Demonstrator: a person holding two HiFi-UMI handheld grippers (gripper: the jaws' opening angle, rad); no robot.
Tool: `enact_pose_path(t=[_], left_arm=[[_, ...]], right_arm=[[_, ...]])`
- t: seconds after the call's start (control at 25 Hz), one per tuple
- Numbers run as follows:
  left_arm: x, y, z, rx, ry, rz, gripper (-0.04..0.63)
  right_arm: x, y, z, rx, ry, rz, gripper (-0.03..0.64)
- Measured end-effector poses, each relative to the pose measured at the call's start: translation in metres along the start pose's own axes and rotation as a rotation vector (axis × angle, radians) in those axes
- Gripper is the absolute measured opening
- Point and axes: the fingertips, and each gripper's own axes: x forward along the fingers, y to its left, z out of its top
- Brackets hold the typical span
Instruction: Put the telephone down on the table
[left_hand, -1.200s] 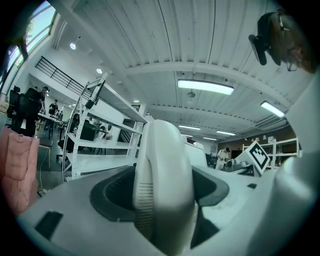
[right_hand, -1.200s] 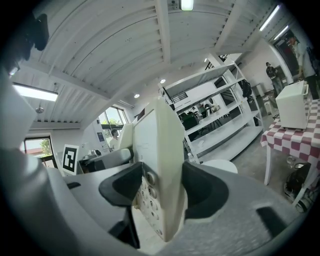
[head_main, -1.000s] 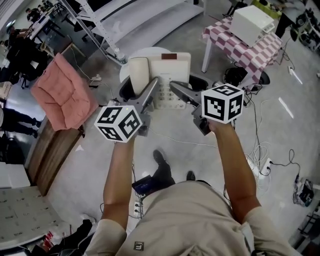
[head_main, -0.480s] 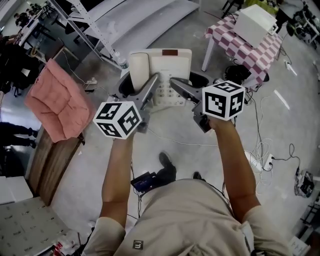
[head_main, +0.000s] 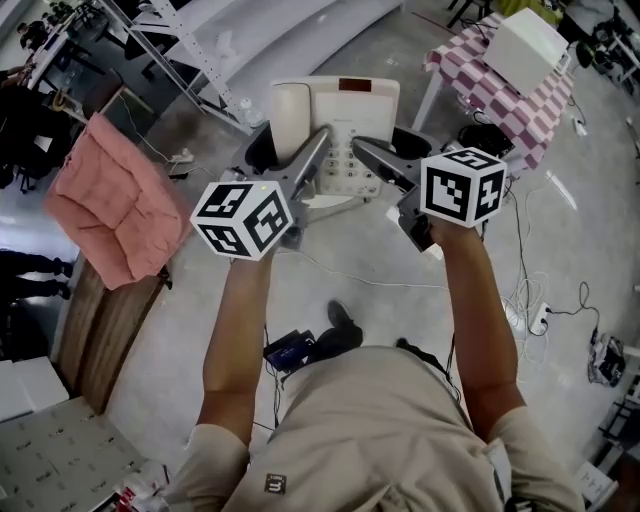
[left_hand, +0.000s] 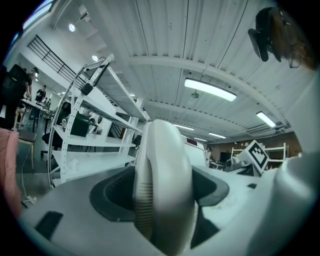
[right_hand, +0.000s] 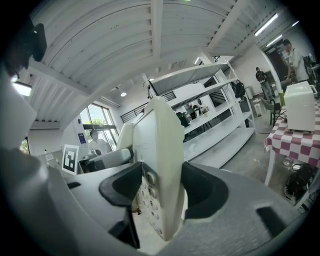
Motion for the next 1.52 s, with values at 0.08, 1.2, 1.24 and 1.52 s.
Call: enact_pose_path(t=[0.08, 1.2, 1.24, 1.52], left_arm=[[0.001, 0.015, 0.002, -0.006, -0.002, -0.005, 0.325], [0.053, 0.142, 0.034, 0.000, -0.053, 0.115, 0.325], [0.060, 0.145, 0.032, -0.002, -0.048, 0.119, 0.325], [0.108, 0.165, 0.022, -0.034, -0.040, 0.124, 0.325]], right_arm=[[0.015, 0.001, 0.003, -0.005, 0.004, -0.006, 0.238], [0.152, -0.035, 0.055, -0.064, 0.053, 0.130, 0.236], [0.155, -0.043, 0.056, -0.060, 0.058, 0.133, 0.236], [0.176, -0.088, 0.067, -0.048, 0.079, 0.121, 0.236]])
